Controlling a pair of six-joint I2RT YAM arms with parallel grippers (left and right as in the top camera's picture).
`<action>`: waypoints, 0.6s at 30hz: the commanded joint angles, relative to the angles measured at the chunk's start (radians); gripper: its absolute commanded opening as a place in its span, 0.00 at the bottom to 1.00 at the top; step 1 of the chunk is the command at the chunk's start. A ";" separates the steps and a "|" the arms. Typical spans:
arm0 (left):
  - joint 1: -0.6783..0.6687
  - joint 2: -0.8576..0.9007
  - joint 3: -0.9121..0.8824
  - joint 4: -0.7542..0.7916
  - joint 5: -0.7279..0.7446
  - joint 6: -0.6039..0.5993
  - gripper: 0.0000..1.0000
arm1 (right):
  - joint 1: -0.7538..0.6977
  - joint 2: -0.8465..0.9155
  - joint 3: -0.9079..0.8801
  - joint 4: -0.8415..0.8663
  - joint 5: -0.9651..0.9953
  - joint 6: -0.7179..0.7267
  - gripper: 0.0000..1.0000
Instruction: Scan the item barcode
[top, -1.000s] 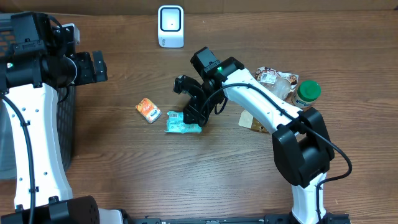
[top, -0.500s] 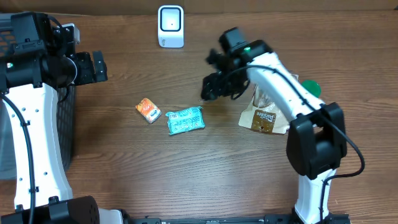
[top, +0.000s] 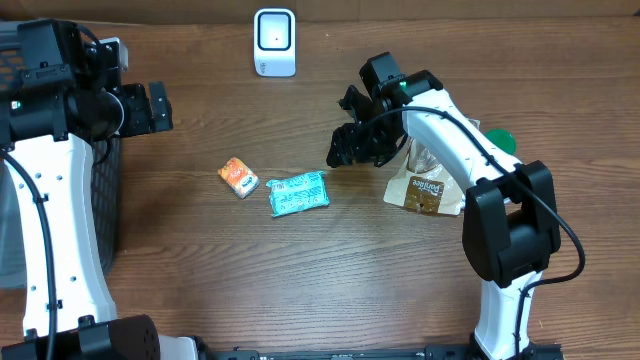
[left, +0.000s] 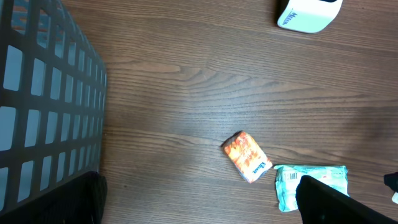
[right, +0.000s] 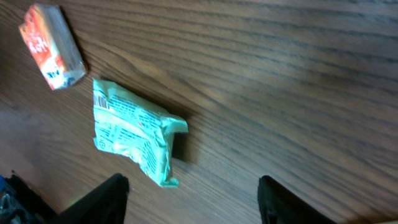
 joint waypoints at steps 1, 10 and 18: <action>-0.001 -0.001 0.026 0.001 -0.003 0.016 0.99 | 0.005 -0.005 -0.034 0.038 -0.037 0.048 0.60; -0.001 -0.001 0.026 0.001 -0.003 0.016 1.00 | 0.005 -0.005 -0.164 0.182 -0.150 0.075 0.58; -0.001 -0.001 0.026 0.001 -0.003 0.016 1.00 | 0.006 -0.004 -0.212 0.246 -0.188 0.097 0.59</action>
